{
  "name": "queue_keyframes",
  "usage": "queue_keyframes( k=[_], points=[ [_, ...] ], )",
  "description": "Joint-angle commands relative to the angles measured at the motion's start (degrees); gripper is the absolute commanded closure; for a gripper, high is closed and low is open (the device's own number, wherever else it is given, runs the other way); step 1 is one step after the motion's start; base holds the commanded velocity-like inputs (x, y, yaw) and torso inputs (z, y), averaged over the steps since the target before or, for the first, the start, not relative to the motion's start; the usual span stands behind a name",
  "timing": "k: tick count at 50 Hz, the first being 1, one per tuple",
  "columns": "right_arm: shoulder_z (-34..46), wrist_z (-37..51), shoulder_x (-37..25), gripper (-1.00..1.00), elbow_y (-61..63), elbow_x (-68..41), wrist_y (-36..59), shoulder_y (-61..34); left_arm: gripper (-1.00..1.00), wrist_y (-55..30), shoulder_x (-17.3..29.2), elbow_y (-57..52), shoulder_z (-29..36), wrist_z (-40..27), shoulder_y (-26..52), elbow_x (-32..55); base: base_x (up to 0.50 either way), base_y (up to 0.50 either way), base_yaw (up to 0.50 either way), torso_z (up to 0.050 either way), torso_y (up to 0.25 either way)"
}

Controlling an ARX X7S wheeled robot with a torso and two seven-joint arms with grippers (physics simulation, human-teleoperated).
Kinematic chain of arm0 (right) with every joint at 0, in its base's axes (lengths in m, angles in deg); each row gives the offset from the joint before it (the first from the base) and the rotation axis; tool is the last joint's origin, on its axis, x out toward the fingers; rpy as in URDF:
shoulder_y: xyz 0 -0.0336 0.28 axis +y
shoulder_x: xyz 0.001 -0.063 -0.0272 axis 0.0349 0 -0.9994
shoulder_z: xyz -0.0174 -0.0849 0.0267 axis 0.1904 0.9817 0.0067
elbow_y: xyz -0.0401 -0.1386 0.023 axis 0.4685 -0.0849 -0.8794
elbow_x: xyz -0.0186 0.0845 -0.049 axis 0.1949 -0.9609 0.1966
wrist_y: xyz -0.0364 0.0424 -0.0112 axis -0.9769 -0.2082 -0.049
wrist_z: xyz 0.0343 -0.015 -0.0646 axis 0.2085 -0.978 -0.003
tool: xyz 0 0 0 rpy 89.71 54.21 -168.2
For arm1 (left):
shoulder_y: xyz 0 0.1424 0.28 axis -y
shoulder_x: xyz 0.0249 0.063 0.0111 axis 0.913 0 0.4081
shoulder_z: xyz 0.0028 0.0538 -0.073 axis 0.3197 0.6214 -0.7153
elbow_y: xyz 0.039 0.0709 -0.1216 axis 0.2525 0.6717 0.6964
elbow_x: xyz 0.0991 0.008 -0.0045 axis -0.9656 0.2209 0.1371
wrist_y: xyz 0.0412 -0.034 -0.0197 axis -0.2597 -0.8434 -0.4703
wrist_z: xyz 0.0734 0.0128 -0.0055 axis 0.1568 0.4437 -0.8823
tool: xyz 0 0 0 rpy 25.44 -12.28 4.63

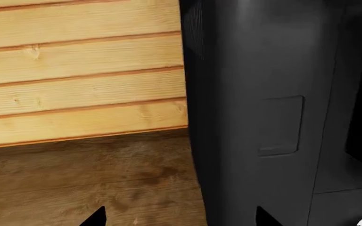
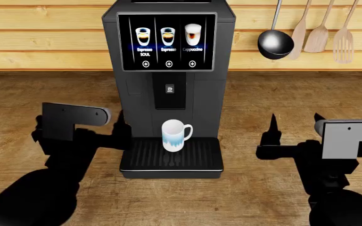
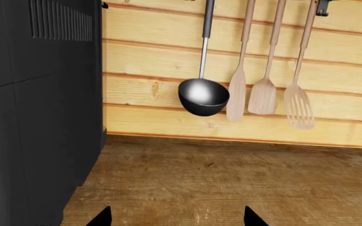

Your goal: Press the button on the coffee machine to serve coffee.

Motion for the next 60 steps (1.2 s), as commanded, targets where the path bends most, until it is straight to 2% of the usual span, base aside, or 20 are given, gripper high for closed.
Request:
queue_keyframes(
  k=[1, 11, 13, 23, 25, 28, 30, 33, 35, 44, 48, 53, 58, 59, 60],
  points=[
    [-0.11, 0.11, 0.27, -1.0, -0.79, -0.13, -0.64, 0.5, -1.0, -12.64, -3.53, -10.47, -3.67, -3.74, 3.44, 8.48, 0.0, 0.0, 0.0, 0.0, 0.0],
    [0.15, 0.02, 0.49, -1.0, -1.61, -0.05, -1.58, 1.25, -1.0, -21.39, -7.13, -14.68, -2.98, -7.57, 6.45, 13.14, 0.0, 0.0, 0.0, 0.0, 0.0],
    [0.26, 0.02, 0.49, -1.0, -1.76, -0.08, -1.53, 1.16, -1.0, -23.85, -6.98, -16.41, -5.13, -7.49, 6.94, 15.34, 0.0, 0.0, 0.0, 0.0, 0.0],
    [0.63, -0.12, 0.95, -1.0, -2.87, -0.06, -2.57, 1.54, -1.0, -28.25, -10.99, -17.77, -6.15, -10.06, 9.88, 19.54, 0.0, 0.0, 0.0, 0.0, 0.0],
    [0.64, -0.1, 0.99, -1.0, -2.97, -0.05, -2.73, 1.74, -1.0, -30.47, -13.25, -17.94, -9.28, -10.77, 11.23, 22.24, 0.0, 0.0, 0.0, 0.0, 0.0],
    [0.45, -0.05, 1.04, -1.0, -2.93, -0.19, -2.9, 1.7, -1.0, -31.24, -13.18, -18.06, -7.75, -12.8, 11.96, 24.41, 0.0, 0.0, 0.0, 0.0, 0.0],
    [0.51, 0.04, 1.04, -1.0, -2.83, -0.18, -2.88, 1.49, -1.0, -31.61, -13.53, -16.99, -6.79, -16.34, 12.68, 28.85, 0.0, 0.0, 0.0, 0.0, 0.0],
    [0.21, 0.21, 1.03, -1.0, -2.22, -0.38, -2.92, 1.6, -1.0, -31.59, -13.22, -14.58, -7.47, -24.5, 13.8, 40.97, 0.0, 0.0, 0.0, 0.0, 0.0],
    [-0.09, 0.27, 1.06, -1.0, -2.16, -0.43, -3.21, 1.84, -1.0, -31.23, -13.83, -13.33, -6.75, -27.88, 14.9, 44.44, 0.0, 0.0, 0.0, 0.0, 0.0],
    [-0.22, 0.44, 0.95, -1.0, -1.99, -0.6, -3.33, 2.11, -1.0, -27.07, -15.07, -12.42, 1.33, -29.15, 15.28, 40.27, 0.0, 0.0, 0.0, 0.0, 0.0],
    [-0.18, 0.54, 0.89, -1.0, -1.86, -0.76, -3.1, 1.96, -1.0, -27.76, -16.11, -11.93, 1.3, -31.66, 17.27, 42.87, 0.0, 0.0, 0.0, 0.0, 0.0],
    [-0.22, 0.63, 0.85, -1.0, -1.9, -0.81, -3.14, 1.99, -1.0, -25.39, -15.61, -11.36, 4.17, -30.58, 16.9, 40.28, 0.0, 0.0, 0.0, 0.0, 0.0],
    [0.05, 0.55, 0.91, -1.0, -2.27, -0.76, -3.5, 2.07, -1.0, -24.91, -16.12, -11.19, 5.25, -32.36, 16.83, 40.18, 0.0, 0.0, 0.0, 0.0, 0.0],
    [-0.02, 0.57, 0.93, -1.0, -2.31, -0.75, -3.63, 2.2, 1.0, -24.66, -16.07, -11.16, 5.44, -32.69, 16.76, 39.85, 0.0, 0.0, 0.0, 0.0, 0.0],
    [-0.02, 0.56, 0.92, -1.0, -2.34, -0.74, -3.71, 2.25, 1.0, -24.43, -15.99, -11.24, 5.74, -32.92, 16.8, 39.51, 0.0, 0.0, 0.0, 0.0, 0.0]
  ],
)
